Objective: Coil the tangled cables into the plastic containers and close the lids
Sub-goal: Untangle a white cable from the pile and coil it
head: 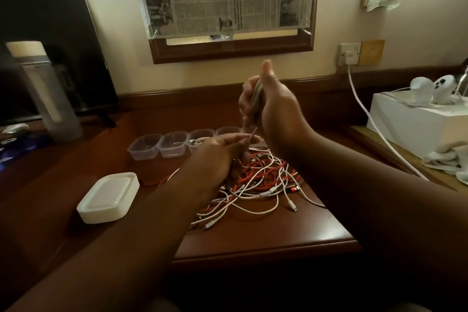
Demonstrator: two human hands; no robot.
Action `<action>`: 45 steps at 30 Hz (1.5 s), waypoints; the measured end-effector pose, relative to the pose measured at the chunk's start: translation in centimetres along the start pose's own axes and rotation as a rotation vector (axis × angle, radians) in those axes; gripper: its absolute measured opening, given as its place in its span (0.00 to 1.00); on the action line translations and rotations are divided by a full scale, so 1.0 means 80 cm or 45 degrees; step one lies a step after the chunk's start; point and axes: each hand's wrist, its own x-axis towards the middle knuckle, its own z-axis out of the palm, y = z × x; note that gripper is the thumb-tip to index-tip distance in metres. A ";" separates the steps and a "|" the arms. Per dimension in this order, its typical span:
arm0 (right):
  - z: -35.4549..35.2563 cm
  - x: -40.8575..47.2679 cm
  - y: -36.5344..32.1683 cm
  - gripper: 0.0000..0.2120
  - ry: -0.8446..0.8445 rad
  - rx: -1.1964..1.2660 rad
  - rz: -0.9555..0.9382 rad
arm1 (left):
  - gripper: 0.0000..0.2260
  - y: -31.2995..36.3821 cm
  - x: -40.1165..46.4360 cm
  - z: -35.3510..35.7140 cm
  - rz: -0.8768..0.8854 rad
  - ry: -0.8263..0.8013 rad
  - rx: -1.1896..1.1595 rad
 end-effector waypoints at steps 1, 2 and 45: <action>0.000 0.001 0.003 0.23 0.030 -0.226 -0.061 | 0.08 0.003 0.000 -0.003 0.052 0.005 0.174; 0.000 0.000 0.006 0.22 0.053 -0.470 -0.117 | 0.07 0.006 0.001 -0.007 0.131 -0.001 0.407; -0.132 0.096 0.201 0.19 -0.026 -0.638 0.239 | 0.21 -0.116 0.224 -0.013 0.004 0.148 0.066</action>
